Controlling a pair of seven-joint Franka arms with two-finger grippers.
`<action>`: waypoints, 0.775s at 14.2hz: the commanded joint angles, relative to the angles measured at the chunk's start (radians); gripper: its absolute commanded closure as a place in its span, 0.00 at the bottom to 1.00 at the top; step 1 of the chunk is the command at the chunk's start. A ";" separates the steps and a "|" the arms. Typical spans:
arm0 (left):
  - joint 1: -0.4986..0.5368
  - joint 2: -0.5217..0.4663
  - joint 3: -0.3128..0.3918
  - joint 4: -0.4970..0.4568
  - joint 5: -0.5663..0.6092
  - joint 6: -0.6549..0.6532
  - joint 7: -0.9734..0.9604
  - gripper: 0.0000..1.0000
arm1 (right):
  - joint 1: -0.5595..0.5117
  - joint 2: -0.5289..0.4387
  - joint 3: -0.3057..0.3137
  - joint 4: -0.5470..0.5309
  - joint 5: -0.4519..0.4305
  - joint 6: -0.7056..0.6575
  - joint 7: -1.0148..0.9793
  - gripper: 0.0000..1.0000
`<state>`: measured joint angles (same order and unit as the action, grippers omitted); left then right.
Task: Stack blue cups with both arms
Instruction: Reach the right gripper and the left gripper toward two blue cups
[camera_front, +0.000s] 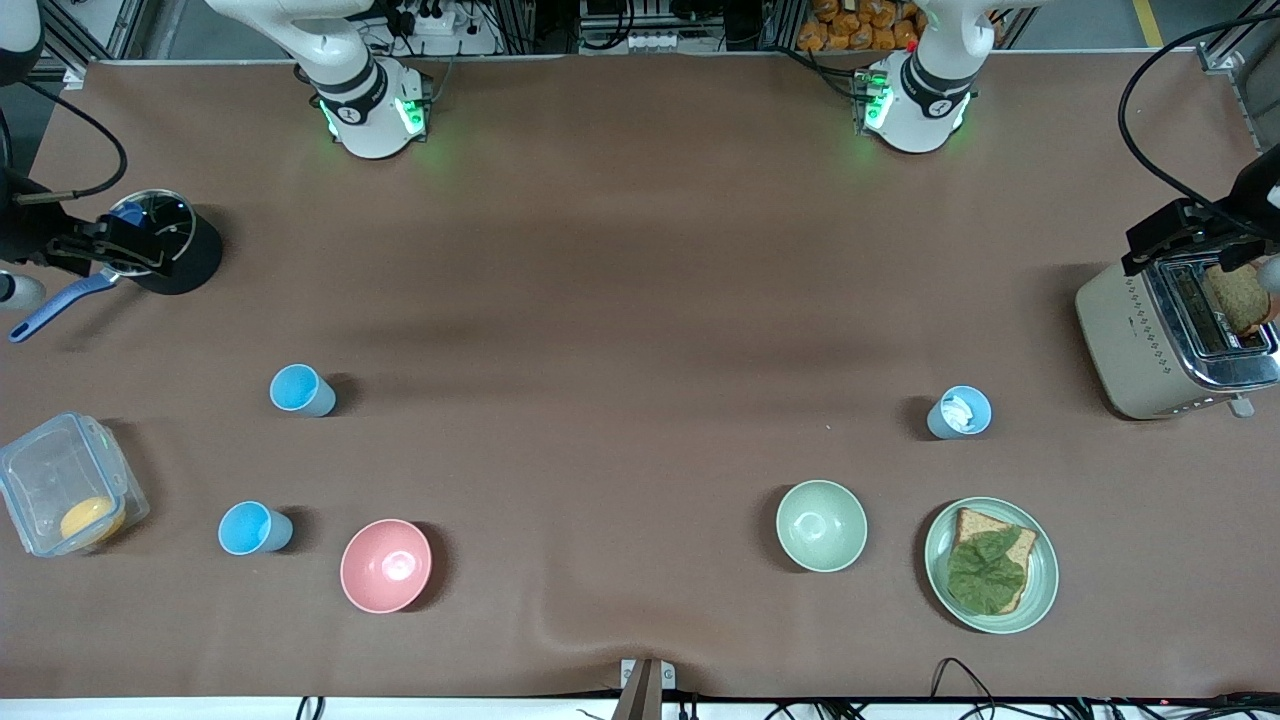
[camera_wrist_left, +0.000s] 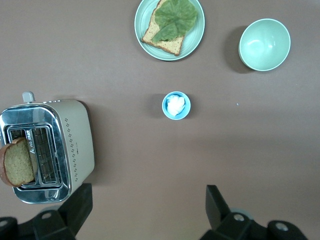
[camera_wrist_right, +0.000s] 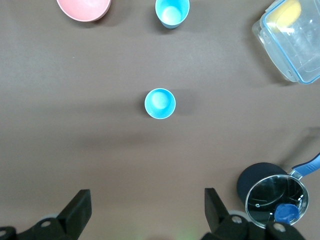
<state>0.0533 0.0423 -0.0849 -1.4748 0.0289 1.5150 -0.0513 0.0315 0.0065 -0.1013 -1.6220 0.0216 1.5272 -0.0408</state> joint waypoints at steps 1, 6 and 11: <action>0.005 -0.012 0.002 -0.002 -0.026 -0.028 0.031 0.00 | -0.015 -0.003 0.012 -0.001 0.001 -0.005 -0.001 0.00; 0.005 0.019 0.002 -0.008 -0.024 -0.023 0.033 0.00 | -0.019 -0.003 0.012 0.001 0.001 -0.004 -0.002 0.00; 0.034 0.073 0.002 -0.250 -0.024 0.264 0.031 0.00 | -0.015 -0.003 0.014 0.002 0.001 -0.004 -0.001 0.00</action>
<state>0.0586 0.1255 -0.0844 -1.5906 0.0287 1.6460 -0.0513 0.0309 0.0064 -0.0997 -1.6220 0.0216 1.5272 -0.0409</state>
